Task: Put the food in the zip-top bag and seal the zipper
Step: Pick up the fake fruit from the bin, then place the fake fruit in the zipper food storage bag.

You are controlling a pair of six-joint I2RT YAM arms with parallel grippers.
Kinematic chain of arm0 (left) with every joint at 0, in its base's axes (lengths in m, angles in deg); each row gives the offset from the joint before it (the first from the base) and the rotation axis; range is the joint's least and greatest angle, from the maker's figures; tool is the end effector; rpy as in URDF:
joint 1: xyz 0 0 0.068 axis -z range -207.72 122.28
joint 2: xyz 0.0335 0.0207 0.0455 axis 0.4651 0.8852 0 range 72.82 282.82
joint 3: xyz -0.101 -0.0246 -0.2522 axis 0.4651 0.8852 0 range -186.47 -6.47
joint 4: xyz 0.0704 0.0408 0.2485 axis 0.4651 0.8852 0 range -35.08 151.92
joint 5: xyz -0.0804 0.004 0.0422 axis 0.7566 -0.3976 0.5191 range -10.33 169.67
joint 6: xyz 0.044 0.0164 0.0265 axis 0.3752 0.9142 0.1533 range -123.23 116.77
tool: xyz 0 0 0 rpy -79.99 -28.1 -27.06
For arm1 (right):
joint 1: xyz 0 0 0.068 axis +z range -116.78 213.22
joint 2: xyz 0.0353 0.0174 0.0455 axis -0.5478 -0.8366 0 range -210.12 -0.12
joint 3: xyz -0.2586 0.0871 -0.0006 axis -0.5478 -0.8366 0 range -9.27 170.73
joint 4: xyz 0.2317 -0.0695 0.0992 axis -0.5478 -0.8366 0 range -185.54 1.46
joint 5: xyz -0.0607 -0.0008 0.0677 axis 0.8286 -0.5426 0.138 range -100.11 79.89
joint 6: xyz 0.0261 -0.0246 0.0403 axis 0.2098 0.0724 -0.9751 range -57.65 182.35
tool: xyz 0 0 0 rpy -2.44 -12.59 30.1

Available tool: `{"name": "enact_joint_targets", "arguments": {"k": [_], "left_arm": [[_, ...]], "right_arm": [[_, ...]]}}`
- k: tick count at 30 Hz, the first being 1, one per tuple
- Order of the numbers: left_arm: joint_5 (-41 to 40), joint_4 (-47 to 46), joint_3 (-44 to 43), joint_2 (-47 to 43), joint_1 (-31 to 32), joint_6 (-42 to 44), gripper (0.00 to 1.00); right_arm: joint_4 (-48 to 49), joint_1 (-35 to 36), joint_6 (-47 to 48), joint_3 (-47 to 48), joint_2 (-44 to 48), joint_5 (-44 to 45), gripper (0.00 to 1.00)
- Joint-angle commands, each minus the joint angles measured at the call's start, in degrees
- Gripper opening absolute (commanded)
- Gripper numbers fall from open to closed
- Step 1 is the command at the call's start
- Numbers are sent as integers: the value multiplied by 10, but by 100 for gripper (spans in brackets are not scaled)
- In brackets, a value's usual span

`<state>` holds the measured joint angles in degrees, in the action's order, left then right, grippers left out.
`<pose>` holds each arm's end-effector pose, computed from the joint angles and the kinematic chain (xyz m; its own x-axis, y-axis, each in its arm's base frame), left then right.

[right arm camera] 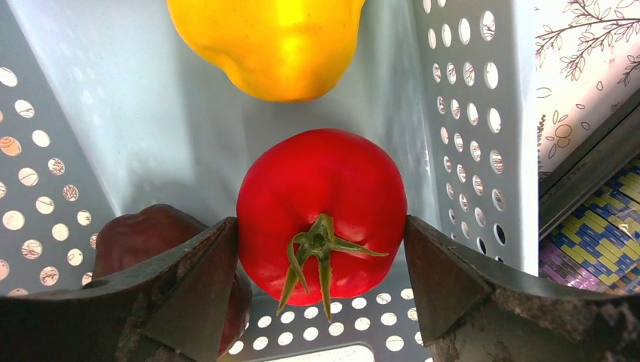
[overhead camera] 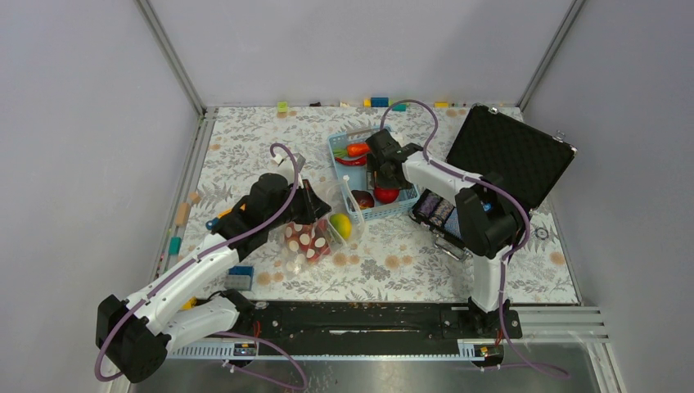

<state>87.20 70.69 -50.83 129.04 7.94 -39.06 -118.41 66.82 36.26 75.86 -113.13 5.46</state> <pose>0.1779 -0.1332 0.2906 -0.6990 -0.2129 -0.6827 0.3244 0.7563 -0.5681 0.3598 0.2275 0.2035 -0.8146 -0.0327 -0.5791 -0.0620 0.9976 0.0308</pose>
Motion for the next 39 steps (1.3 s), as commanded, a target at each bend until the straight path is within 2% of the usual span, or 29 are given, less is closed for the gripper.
{"name": "enact_joint_targets", "arguments": {"k": [1, 6, 11, 13, 19, 25, 32, 39], "left_arm": [[-1, -31, 4, -13, 0, -1, 0], [-1, -31, 5, -14, 0, -2, 0], [0, -33, 5, -14, 0, -3, 0], [0, -32, 5, -14, 0, -3, 0], [4, -36, 7, -16, 0, -5, 0], [7, -36, 8, -15, 0, -6, 0], [16, -39, 8, -17, 0, -7, 0], [29, -46, 13, -20, 1, -8, 0]], "right_arm": [[-6, -5, 12, 3, 41, 28, 51], [9, -5, 28, -18, 95, 33, 48], [55, -5, 42, -64, 168, -22, 47], [81, -5, 39, -91, 199, -64, 47], [163, -5, 8, -179, 298, -265, 48], [291, 2, -78, -265, 306, -454, 48], [353, 46, -112, -250, 256, -452, 48], [357, 67, -177, -215, 202, -342, 51]]}}
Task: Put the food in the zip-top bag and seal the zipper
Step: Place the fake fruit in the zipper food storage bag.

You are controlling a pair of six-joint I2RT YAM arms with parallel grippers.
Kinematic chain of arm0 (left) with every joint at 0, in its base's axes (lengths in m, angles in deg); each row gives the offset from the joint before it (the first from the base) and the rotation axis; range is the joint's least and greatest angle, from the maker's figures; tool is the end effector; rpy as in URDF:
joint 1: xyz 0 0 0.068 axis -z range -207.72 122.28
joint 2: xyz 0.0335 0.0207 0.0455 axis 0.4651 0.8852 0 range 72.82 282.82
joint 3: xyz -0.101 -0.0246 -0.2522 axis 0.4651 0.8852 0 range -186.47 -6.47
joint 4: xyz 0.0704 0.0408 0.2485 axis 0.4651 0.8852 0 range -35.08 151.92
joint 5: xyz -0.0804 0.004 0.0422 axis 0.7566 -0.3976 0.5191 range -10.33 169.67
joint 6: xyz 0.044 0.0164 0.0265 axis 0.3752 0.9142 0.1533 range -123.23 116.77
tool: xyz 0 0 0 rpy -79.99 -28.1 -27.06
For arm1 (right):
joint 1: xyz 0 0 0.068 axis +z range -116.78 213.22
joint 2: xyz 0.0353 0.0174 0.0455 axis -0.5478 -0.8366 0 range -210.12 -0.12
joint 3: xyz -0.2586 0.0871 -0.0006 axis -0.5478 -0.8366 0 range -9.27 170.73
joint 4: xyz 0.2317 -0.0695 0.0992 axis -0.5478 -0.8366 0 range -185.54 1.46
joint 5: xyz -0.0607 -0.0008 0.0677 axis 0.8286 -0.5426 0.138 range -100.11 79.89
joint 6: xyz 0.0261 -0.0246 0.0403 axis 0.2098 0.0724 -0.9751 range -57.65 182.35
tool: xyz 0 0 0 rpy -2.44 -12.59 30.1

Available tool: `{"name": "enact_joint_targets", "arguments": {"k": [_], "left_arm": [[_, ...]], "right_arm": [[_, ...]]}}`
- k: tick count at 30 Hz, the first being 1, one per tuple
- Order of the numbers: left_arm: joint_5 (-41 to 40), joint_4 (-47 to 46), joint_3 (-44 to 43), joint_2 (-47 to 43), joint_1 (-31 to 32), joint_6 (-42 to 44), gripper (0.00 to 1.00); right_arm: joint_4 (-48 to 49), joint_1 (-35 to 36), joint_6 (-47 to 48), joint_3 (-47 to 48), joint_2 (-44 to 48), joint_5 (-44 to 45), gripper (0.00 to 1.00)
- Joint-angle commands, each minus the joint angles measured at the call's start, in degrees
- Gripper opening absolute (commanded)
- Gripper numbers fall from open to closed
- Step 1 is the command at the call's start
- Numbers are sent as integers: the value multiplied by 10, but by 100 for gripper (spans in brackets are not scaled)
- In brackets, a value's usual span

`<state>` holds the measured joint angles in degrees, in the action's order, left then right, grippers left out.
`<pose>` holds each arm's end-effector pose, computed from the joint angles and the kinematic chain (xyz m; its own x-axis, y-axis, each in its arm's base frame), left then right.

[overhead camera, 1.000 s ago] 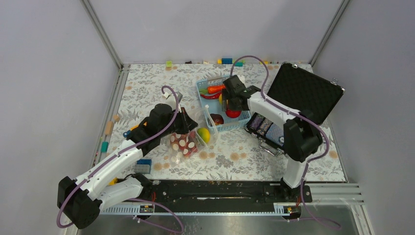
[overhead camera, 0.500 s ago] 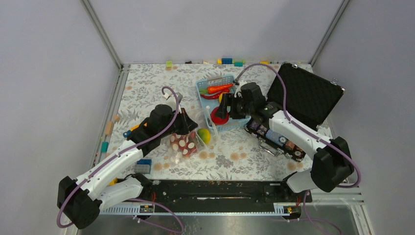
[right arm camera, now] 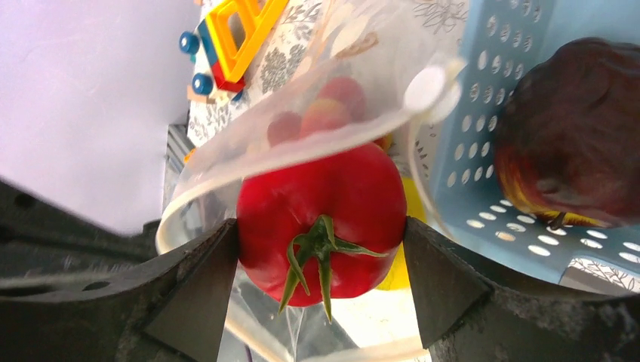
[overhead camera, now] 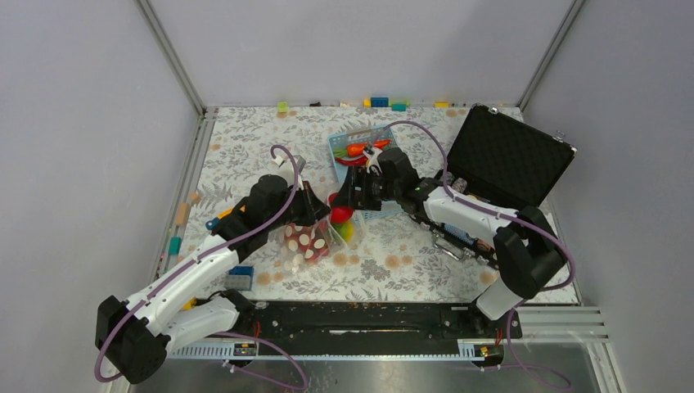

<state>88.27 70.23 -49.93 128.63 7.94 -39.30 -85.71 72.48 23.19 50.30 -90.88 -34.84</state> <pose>0.1762 -0.1328 0.2874 -0.7076 -0.2090 -0.6750 0.3308 0.7462 -0.5778 0.2676 0.2379 0.2515 -0.8281 0.0638 -0.5569 -0.4346 0.5544 0.7097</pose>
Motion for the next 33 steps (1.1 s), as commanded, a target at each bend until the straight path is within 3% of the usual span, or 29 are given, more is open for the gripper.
{"name": "enact_joint_targets", "arguments": {"k": [1, 4, 16, 27, 33], "left_arm": [[19, -41, 4, -16, 0, -6, 0], [17, -43, 4, -17, 0, -6, 0], [5, -40, 6, -20, 0, -9, 0], [-9, -35, 6, -17, 0, -12, 0], [-13, -32, 6, -24, 0, -11, 0]], "right_arm": [[26, 13, -52, 46, -24, 77, 52], [17, 24, -71, 60, -34, 119, 55], [-13, 49, -70, 75, -35, 144, 99], [-24, 49, 1, 36, 41, 135, 100], [-84, 46, 86, 13, 94, 193, 100]]}}
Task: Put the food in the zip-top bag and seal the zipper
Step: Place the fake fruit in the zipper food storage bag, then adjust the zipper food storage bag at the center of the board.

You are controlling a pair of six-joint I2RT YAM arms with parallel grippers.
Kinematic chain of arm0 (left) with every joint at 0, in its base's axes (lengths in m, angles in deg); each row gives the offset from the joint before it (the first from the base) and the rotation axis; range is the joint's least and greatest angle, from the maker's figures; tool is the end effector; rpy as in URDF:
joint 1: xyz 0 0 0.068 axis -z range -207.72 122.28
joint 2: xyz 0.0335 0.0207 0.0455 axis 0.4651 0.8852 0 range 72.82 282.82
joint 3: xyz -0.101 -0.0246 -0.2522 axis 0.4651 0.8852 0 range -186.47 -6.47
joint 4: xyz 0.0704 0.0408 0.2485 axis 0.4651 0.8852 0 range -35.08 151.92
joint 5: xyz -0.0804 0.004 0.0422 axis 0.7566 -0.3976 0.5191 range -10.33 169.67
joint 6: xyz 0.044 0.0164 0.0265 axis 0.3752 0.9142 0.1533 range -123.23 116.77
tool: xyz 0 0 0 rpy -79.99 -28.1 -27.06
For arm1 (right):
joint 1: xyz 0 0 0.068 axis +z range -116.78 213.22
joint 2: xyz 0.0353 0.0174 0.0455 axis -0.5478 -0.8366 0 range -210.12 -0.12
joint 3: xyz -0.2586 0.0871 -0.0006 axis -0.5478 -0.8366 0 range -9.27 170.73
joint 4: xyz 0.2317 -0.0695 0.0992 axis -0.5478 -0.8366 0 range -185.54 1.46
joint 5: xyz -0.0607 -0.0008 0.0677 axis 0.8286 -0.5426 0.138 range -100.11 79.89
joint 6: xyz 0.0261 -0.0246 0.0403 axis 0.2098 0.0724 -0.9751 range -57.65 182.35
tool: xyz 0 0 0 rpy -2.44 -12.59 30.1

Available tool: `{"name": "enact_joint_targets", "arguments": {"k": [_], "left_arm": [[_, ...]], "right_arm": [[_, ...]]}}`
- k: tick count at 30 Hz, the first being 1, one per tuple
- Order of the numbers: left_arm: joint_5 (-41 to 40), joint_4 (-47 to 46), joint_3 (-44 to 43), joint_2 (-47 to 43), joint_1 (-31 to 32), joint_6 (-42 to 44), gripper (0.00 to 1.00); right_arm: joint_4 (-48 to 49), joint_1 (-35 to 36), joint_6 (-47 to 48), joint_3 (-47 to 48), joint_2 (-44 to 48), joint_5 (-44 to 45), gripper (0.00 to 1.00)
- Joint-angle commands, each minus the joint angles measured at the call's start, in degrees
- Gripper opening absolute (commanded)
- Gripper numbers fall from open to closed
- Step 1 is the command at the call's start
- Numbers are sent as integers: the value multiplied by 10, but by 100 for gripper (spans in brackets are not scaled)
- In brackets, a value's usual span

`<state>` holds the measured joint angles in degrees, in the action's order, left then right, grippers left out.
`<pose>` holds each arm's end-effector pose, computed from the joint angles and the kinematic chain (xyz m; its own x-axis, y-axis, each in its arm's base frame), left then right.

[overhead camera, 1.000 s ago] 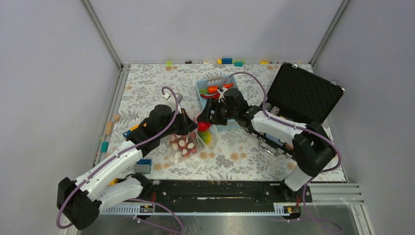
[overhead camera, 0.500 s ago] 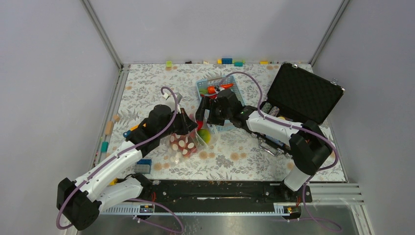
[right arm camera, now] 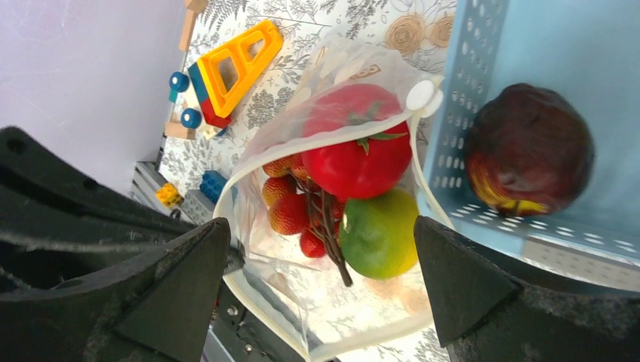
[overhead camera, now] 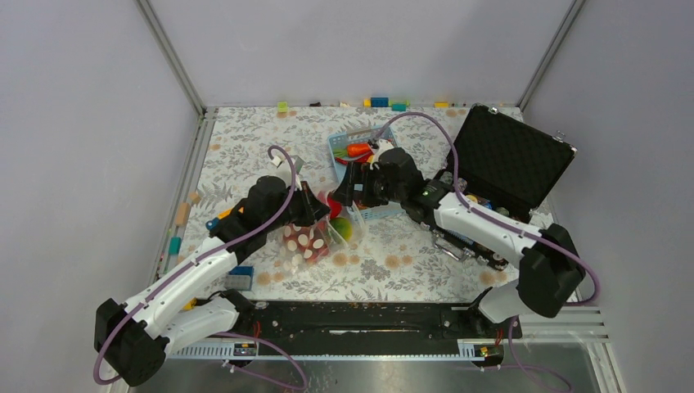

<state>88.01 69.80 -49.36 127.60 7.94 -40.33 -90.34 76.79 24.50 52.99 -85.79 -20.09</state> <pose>0.1737 -0.1308 0.2882 -0.7032 -0.2302 -0.6727 0.3232 0.7392 -0.5908 0.2475 0.2439 0.2881 -0.7299 0.1396 -0.6692 -0.4365 0.6582 0.6134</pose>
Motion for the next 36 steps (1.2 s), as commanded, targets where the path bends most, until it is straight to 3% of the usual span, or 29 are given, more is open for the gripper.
{"name": "enact_joint_targets", "arguments": {"k": [1, 4, 12, 17, 23, 31, 36], "left_arm": [[-11, -28, 0, -15, 0, -1, 0], [-14, -27, 1, -19, 0, -1, 0], [-16, -24, 1, -24, 0, -1, 0], [-19, -23, 1, -28, 0, 1, 0], [-22, -20, 2, -33, 0, 2, 0], [-29, -17, 1, -38, 0, 3, 0], [-60, 7, 4, -57, 0, -9, 0]], "right_arm": [[-47, 2, 87, -17, 47, 52, 100], [-65, -4, 122, -23, 46, 58, 98], [-68, -10, 156, 5, -19, 40, 80], [-66, -10, 160, 42, -78, 52, 61], [-57, -10, 166, 65, -115, 46, 53], [-67, -10, 164, 80, -109, 15, 3], [-166, -10, 162, 130, -73, -1, 0]]}}
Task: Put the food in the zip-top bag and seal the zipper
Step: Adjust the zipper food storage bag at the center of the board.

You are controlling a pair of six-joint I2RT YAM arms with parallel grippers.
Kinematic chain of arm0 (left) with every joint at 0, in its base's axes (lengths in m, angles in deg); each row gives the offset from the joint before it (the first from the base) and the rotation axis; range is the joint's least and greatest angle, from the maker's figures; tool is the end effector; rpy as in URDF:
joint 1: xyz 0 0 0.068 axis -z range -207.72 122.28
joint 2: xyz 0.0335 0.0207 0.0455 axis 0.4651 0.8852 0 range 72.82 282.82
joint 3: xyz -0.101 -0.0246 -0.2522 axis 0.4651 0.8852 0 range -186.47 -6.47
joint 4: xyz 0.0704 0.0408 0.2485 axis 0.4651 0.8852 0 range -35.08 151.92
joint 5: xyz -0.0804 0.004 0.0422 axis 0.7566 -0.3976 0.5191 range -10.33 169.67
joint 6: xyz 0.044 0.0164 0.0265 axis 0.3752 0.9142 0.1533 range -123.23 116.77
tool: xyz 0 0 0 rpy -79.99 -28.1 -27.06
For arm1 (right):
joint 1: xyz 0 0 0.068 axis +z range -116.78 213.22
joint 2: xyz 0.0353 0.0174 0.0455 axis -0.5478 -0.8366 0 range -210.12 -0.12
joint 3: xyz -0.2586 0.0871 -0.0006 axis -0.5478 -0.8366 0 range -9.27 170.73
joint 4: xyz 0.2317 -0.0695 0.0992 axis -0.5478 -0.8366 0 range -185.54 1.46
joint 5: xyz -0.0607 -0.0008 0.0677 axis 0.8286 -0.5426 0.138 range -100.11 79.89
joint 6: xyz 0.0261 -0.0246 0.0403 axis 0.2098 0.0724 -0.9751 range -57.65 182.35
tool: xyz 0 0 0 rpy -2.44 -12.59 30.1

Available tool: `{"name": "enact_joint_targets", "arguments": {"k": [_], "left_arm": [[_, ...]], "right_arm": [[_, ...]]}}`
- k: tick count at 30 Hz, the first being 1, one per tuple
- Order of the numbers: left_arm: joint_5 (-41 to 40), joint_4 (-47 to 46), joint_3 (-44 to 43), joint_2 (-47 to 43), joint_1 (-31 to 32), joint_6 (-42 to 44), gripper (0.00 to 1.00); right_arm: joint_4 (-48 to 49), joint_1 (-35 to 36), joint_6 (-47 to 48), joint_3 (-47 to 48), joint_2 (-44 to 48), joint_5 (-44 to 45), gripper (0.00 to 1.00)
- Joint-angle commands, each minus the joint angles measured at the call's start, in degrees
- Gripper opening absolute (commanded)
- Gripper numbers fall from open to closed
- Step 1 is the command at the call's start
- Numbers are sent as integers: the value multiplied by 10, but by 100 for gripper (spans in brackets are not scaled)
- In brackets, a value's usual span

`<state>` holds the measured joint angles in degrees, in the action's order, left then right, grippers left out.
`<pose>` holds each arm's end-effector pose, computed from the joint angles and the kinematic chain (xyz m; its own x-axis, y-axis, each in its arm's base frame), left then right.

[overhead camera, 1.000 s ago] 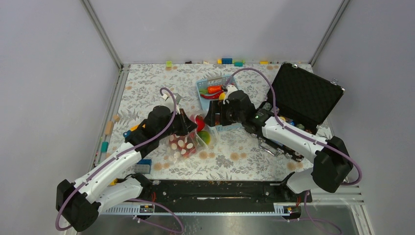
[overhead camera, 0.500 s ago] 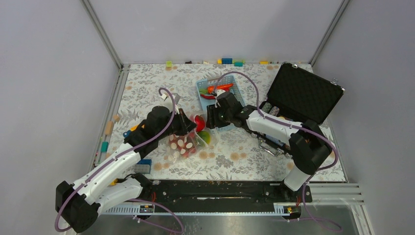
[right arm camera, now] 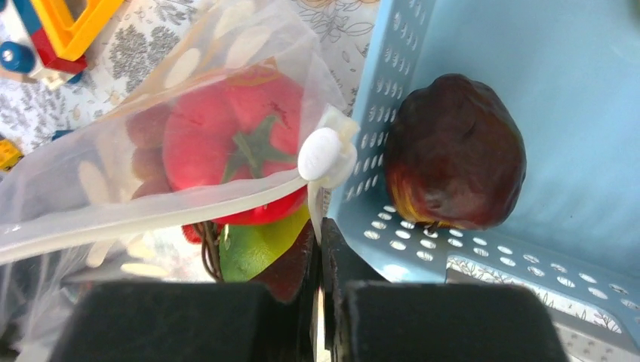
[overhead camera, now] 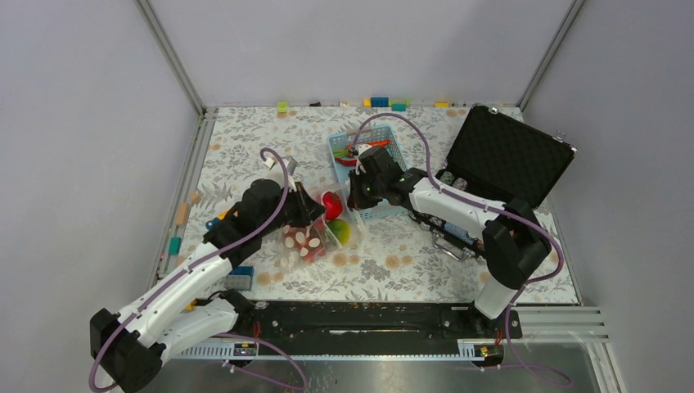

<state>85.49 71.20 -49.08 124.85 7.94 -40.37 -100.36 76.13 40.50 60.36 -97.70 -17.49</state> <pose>0.1667 -0.1239 0.2932 -0.6758 -0.2546 -0.6917 0.3087 0.7544 -0.5793 0.2777 0.2643 0.2435 -0.7130 -0.1591 -0.6828 -0.5196 0.7738 0.3623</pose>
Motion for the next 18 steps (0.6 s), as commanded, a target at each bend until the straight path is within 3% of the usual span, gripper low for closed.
{"name": "enact_joint_targets", "arguments": {"k": [1, 9, 18], "left_arm": [[-41, 5, 2, -37, 0, -13, 0], [-120, 131, -16, -109, 0, -56, 0], [-159, 267, -105, -82, 0, -62, 0]], "right_arm": [[-85, -3, 2, 67, 54, -37, 0], [-257, 10, 54, 198, 79, -90, 0], [-361, 25, 90, 358, 9, -143, 0]]}}
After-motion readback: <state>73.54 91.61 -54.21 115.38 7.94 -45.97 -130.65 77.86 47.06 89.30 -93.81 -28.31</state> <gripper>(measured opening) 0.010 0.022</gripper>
